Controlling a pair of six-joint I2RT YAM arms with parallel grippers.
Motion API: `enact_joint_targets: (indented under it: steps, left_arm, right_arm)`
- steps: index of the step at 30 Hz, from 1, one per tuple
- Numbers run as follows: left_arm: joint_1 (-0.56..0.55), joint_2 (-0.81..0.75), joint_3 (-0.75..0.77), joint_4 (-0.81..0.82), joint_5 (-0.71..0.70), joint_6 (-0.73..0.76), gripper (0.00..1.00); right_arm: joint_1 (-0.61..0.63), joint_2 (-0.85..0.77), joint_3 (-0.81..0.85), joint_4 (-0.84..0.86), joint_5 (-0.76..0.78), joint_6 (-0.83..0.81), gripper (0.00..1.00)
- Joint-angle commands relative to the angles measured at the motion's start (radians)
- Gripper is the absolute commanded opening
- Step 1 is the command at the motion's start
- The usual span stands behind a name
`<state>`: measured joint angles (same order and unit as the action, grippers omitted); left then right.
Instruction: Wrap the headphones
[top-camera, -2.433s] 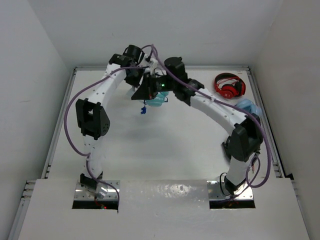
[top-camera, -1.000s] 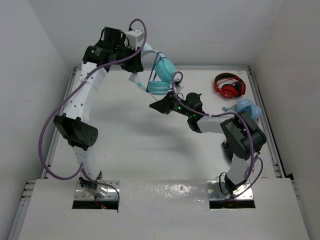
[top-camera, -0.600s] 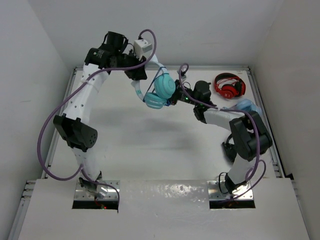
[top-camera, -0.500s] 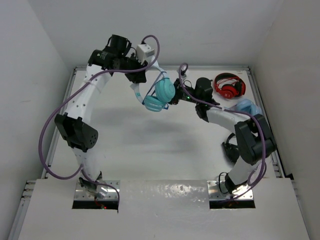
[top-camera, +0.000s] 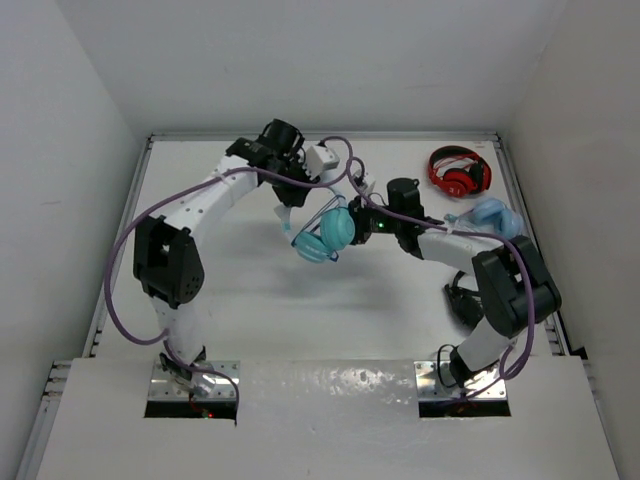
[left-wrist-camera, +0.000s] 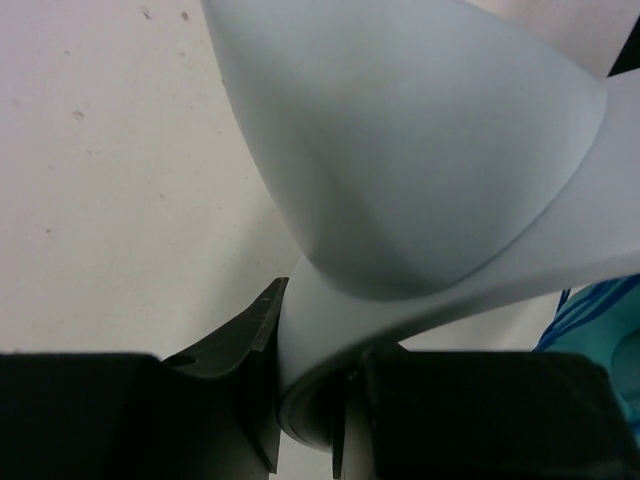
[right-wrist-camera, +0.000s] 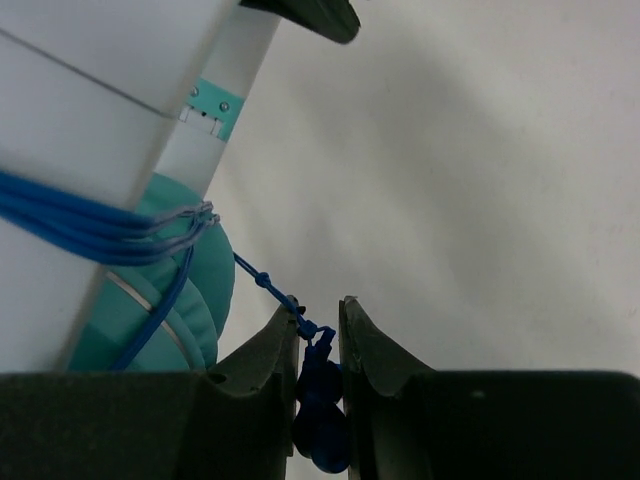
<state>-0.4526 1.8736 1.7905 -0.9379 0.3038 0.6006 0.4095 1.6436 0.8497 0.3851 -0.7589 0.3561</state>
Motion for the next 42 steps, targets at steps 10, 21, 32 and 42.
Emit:
enact_joint_targets:
  steps: [10, 21, 32, 42]
  left_arm:
    - [-0.066, 0.154, -0.151, 0.197, -0.215, -0.033, 0.00]
    - [-0.132, 0.234, -0.203, 0.301, -0.276, -0.070, 0.00]
    - [-0.225, 0.263, -0.283, 0.343, -0.347, -0.065, 0.00]
    - [-0.236, 0.289, -0.257, 0.360, -0.485, -0.151, 0.00]
  right_arm:
    - [-0.015, 0.062, -0.104, -0.051, 0.366, 0.020, 0.06]
    - [-0.005, 0.094, -0.179, -0.012, 0.625, 0.145, 0.20]
    - [-0.005, 0.009, -0.193, -0.141, 0.879, 0.118, 0.54]
    - [-0.006, -0.203, -0.242, -0.236, 1.009, 0.058, 0.46]
